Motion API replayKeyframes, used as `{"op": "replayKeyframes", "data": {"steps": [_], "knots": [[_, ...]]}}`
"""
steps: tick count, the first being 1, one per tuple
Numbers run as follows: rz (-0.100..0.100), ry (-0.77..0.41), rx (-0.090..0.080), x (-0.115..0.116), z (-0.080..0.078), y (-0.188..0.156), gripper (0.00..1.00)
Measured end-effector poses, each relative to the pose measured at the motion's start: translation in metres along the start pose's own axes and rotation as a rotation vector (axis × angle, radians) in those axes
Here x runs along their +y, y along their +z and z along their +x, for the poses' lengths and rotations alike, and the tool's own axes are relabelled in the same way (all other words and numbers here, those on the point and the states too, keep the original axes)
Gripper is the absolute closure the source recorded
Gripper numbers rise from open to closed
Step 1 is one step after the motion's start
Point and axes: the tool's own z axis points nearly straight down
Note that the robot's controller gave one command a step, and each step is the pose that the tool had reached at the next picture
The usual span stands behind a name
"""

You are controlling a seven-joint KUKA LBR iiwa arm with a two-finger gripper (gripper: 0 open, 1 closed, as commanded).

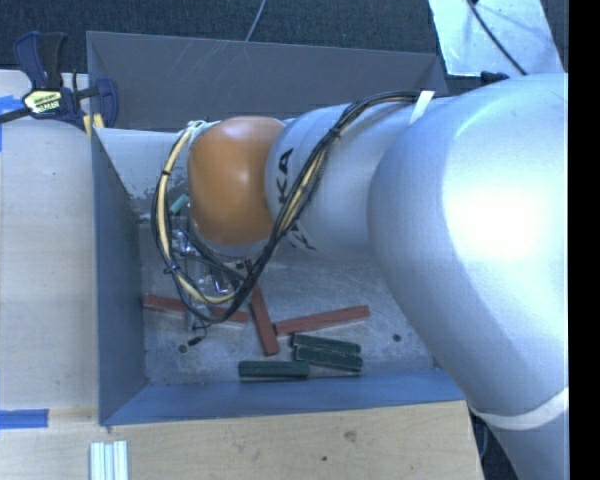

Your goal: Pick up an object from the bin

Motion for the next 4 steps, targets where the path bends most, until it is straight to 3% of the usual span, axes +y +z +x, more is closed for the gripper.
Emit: {"op": "replayKeyframes", "data": {"steps": [1,4], "knots": [[0.001,0.226,-0.001,0.005,0.007,0.000,1.00],[0.001,0.226,0.001,0.005,0.008,-0.011,1.00]]}}
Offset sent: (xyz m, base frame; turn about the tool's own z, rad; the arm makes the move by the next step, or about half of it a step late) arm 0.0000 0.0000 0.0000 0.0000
